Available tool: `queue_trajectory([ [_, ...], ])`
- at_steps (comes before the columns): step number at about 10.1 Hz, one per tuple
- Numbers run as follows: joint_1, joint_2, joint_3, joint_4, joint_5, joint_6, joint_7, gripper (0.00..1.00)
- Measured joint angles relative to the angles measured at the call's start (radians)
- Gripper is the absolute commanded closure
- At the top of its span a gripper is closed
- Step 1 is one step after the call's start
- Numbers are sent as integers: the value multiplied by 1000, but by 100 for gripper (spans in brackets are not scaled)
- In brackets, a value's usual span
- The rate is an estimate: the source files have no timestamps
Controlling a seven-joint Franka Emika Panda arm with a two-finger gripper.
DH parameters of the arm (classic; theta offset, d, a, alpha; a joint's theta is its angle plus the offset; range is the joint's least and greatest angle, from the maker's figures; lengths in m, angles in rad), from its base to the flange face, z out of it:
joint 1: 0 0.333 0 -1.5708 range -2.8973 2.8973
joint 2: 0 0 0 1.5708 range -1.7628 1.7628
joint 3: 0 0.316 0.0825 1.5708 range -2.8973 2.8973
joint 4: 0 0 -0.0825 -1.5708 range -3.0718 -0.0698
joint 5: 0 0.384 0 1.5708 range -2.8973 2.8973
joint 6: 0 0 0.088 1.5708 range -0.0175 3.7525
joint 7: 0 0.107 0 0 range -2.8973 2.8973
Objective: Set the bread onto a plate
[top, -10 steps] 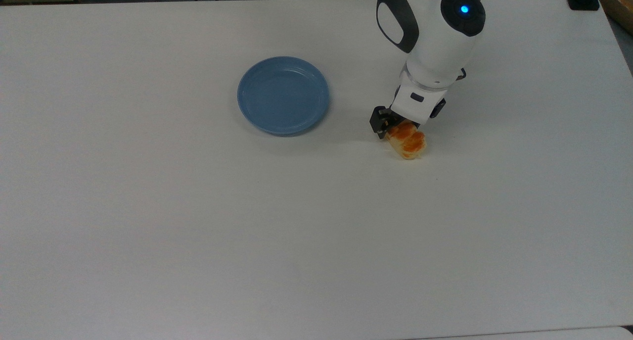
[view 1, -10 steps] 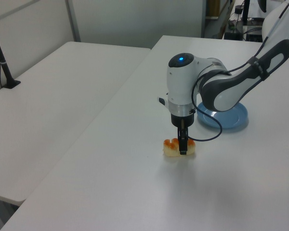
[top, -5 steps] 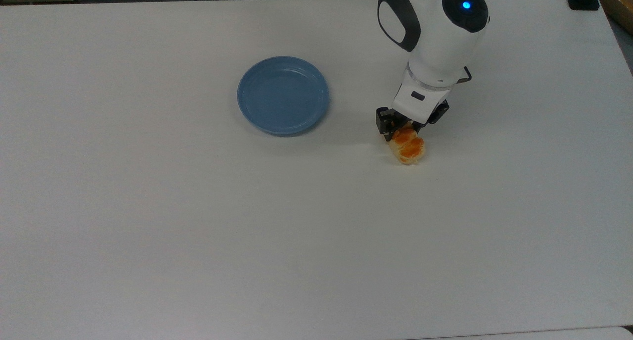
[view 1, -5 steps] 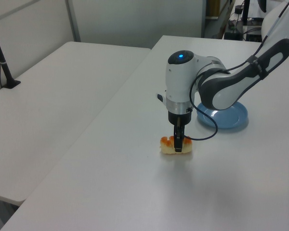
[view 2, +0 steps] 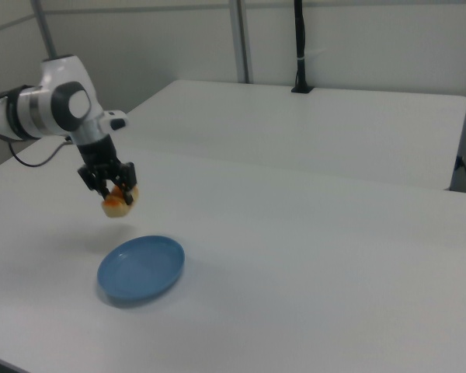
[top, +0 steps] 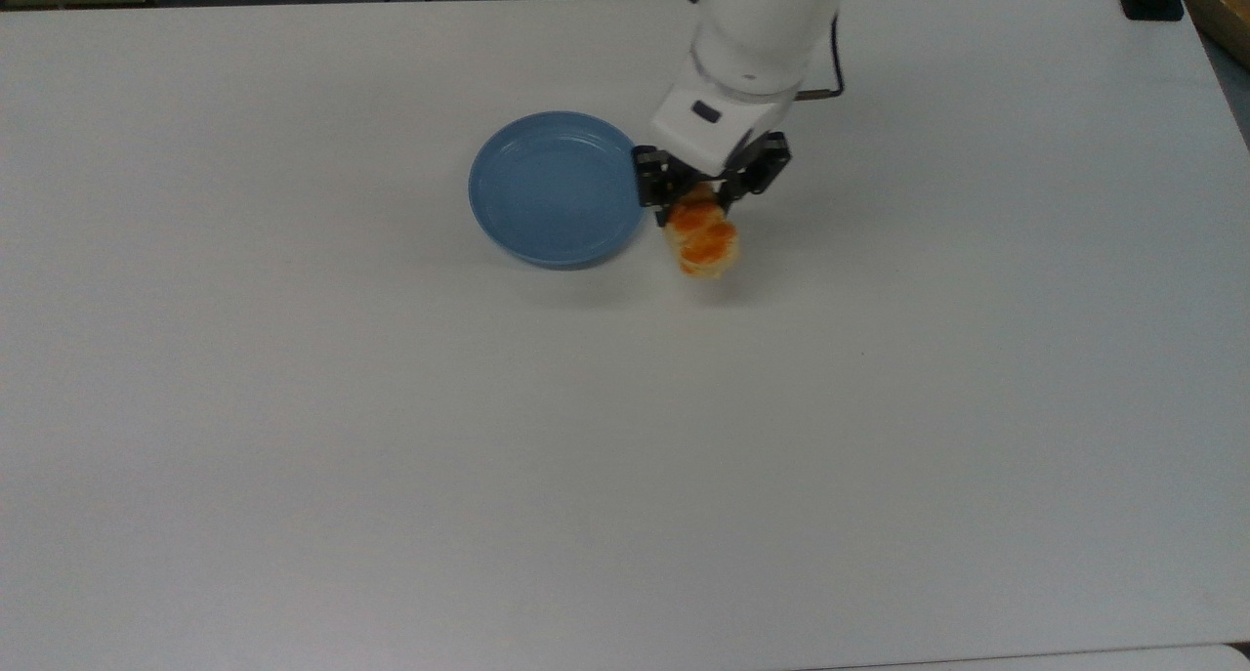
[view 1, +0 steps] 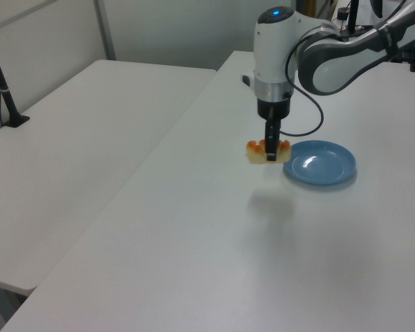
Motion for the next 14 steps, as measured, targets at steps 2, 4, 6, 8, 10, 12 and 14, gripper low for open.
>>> queue_trajectory([
  [2, -102, -56, 0, -138, 0, 0, -102, 41],
  [4, -142, -117, 1, -236, 0, 0, -118, 39],
  [6, -143, -127, 1, -295, 0, 1, -118, 20],
  [8, -144, -126, -1, -318, 0, 1, -118, 0],
  [10, -145, -126, -16, -320, 0, 1, -114, 0],
  [12, -145, -142, -17, -264, 5, -33, -88, 0],
  [14, -168, -194, -19, -114, 80, -190, -80, 0],
])
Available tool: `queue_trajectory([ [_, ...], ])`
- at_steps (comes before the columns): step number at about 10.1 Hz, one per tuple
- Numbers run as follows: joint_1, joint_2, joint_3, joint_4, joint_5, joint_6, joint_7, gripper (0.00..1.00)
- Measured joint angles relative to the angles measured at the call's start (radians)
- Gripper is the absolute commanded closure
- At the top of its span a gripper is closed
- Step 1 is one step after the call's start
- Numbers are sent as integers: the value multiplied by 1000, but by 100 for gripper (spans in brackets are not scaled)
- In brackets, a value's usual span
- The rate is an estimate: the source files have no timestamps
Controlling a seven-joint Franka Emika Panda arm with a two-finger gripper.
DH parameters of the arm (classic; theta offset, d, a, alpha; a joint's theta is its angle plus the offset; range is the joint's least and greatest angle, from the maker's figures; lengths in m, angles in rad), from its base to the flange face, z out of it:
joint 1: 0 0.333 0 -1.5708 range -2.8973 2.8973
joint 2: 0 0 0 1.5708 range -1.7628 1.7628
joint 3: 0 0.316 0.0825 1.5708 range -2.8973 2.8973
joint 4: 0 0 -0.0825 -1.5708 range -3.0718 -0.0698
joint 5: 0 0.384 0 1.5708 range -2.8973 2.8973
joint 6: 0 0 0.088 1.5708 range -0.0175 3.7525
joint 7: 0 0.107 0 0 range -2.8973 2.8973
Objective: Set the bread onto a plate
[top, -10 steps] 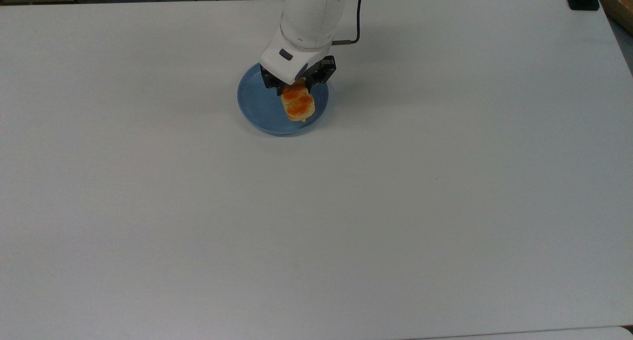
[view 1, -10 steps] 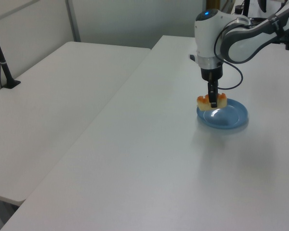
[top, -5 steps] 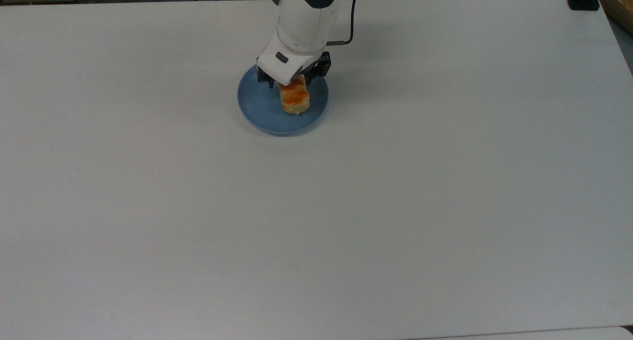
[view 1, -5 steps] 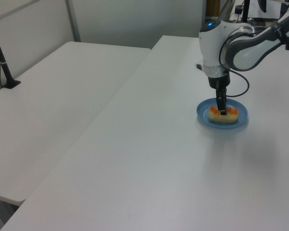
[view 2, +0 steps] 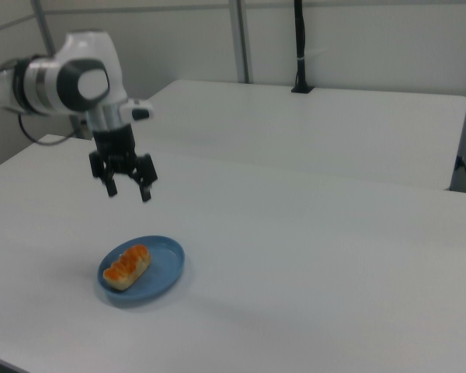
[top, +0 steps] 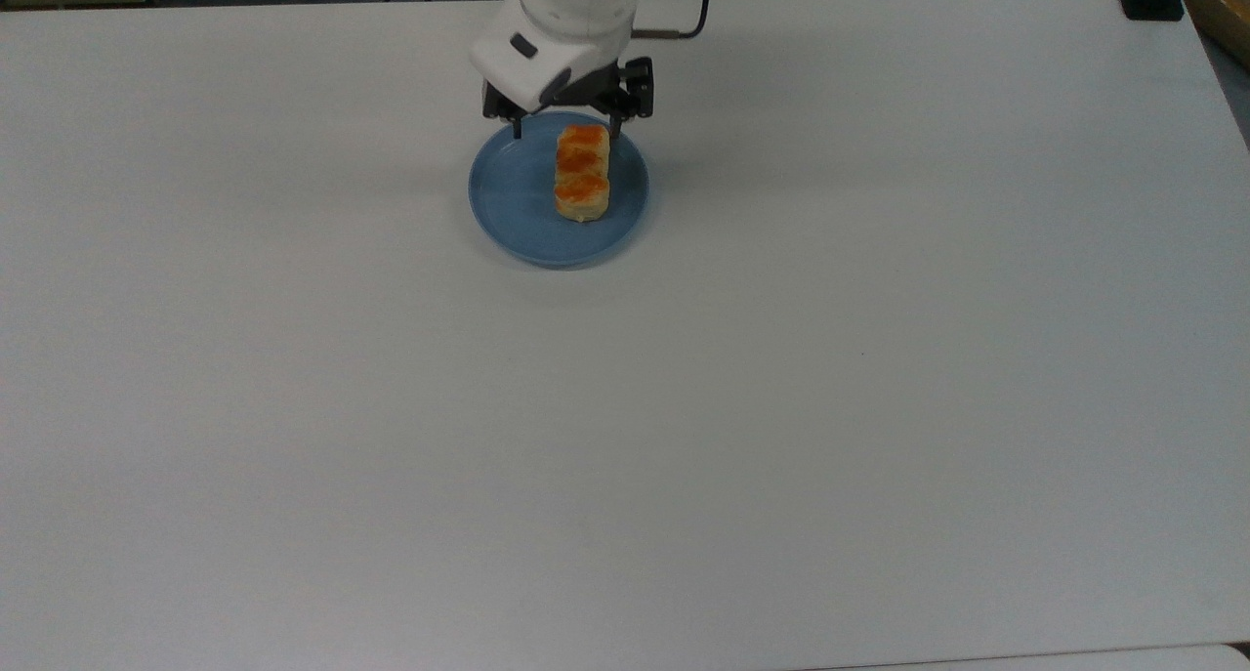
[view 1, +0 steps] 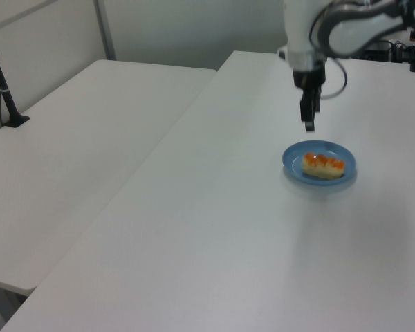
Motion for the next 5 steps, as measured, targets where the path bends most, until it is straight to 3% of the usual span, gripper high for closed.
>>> queue_trajectory([
  [2, -52, -78, -9, 96, 23, -56, 0, 0],
  [5, -102, -92, -28, 140, 24, -61, 0, 0],
])
